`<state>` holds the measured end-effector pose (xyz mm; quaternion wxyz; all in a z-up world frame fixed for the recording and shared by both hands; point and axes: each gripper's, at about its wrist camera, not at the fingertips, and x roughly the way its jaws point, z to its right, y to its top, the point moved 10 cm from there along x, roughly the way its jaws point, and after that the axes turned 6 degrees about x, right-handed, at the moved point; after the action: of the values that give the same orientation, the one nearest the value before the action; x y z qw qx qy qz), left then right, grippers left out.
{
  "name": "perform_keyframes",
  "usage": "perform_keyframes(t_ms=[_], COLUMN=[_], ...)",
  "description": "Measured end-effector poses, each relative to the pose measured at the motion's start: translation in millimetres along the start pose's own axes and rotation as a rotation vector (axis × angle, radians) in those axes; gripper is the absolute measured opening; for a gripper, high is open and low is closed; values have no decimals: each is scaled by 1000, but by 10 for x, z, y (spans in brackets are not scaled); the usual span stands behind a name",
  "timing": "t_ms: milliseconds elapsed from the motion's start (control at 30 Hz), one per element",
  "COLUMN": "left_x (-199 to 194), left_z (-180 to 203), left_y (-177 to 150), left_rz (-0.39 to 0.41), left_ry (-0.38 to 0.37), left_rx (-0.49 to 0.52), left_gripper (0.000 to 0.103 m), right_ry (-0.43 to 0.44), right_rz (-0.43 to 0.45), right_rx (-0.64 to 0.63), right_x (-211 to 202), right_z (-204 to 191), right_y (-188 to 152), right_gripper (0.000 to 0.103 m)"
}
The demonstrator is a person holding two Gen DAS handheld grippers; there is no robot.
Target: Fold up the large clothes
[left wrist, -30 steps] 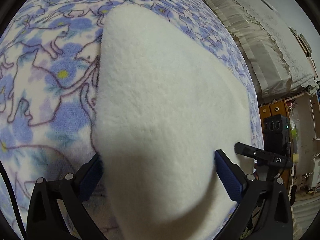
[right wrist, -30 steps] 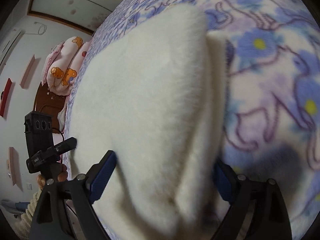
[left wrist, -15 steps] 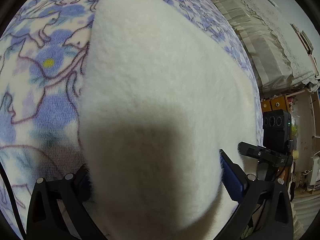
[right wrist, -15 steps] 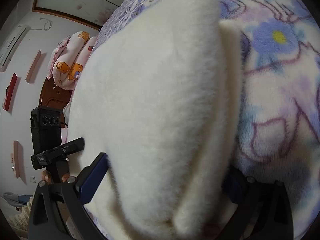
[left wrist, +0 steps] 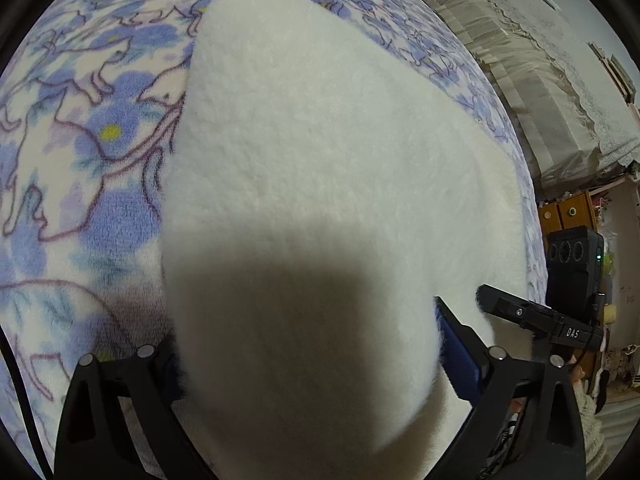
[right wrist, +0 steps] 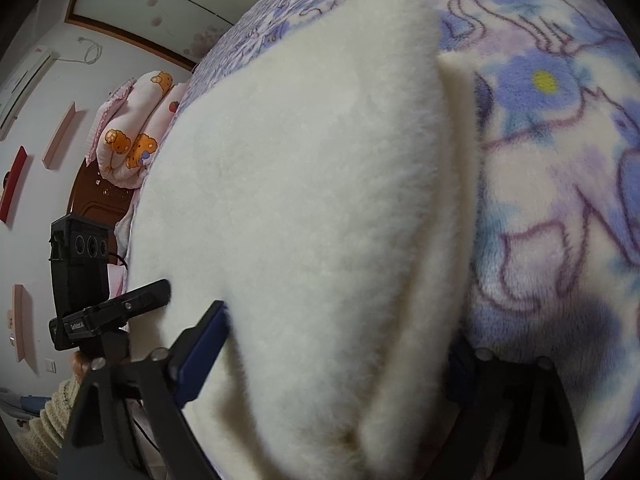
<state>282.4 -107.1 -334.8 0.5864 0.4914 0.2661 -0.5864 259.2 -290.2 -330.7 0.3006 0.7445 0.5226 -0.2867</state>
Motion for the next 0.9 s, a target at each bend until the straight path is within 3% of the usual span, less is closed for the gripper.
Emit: perform_keyframes(t_ms=[67, 167, 233, 333, 600, 767, 900], left_x=[-60, -165, -266, -452, -1003, -1508, -1899], left_z=[49, 141, 212, 263, 107, -314, -772], left_y=[13, 31, 39, 15, -377, -662, -683], left_rz=[20, 57, 84, 101, 88, 89, 98], left_ry=[37, 88, 127, 143, 146, 165, 172], left_rx=[22, 58, 92, 109, 129, 98, 45], left_gripper=[88, 77, 72, 70, 69, 69, 69], right_ry=[12, -24, -58, -97, -39, 11, 53], right_rz=[4, 26, 50, 81, 77, 39, 10], right_rx=[4, -19, -38, -81, -82, -104, -152], right_x=[-50, -140, -216, -328, -392, -220, -9], right_z=[-44, -139, -236, -400, -835, -1277, -1736], right_y=[1, -12, -32, -127, -598, -822, -842], right_gripper=[67, 50, 46, 44, 44, 43, 43])
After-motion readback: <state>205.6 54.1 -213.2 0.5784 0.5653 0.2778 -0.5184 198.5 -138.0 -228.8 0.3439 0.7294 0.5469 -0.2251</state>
